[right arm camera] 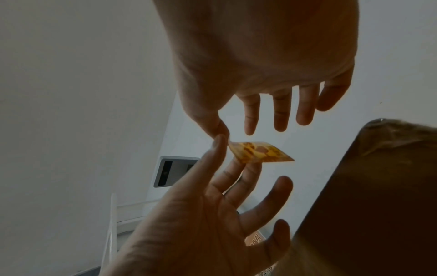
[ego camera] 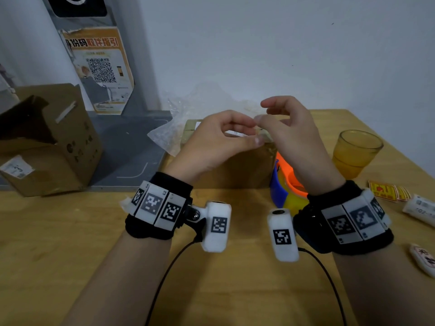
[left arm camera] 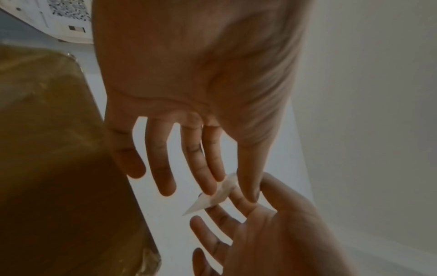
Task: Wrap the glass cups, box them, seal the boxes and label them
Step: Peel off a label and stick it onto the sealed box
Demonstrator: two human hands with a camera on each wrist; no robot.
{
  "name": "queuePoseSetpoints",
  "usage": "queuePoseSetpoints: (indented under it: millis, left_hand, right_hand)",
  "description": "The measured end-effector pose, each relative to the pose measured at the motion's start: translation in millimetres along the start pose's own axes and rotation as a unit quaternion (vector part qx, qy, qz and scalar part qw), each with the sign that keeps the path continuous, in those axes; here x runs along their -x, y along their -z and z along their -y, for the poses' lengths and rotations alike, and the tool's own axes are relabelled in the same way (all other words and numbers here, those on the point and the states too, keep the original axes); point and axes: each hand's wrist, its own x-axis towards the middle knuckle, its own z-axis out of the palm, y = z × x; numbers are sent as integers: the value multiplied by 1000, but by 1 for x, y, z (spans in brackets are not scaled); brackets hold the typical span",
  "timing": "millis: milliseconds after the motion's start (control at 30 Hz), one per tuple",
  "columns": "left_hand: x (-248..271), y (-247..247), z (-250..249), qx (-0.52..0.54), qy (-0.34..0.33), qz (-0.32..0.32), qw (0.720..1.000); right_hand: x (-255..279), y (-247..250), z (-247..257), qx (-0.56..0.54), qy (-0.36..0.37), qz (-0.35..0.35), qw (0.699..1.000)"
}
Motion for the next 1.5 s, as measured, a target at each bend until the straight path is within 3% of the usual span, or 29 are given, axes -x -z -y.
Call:
queuePoseSetpoints:
  millis: [133,233,367,700,900,1000,1167,1500]
  left_hand:
    - [-3,0,2,-17,-4,-47,999]
    - [-5,4,3,11,45,-65,997]
    - [-8,12,6,48,91,-68,992]
    - [-10,21,10,-1,81,-89,993]
    - [-13,35,22,-39,16,-121,992]
    - [-14,37,29,-71,43,-103,991]
    - [-17,39,41,-161,67,-42,984]
    - [-19,42,55,-174,32,-24,984]
  right_hand:
    - [0,1,-3,7,20,20,1000]
    - [2,3,-2,12,21,52,998]
    - [-1,6,0,0,18,25,1000]
    - [-6,10,-13,64,59,50,995]
    - [-7,8,-21,54,16,87,995]
    - [-5,3,-25,91,-45,177,979]
    - [-6,-6,-39,164,-89,240,953]
    - [-8,-3,-45,139,-133,233,953]
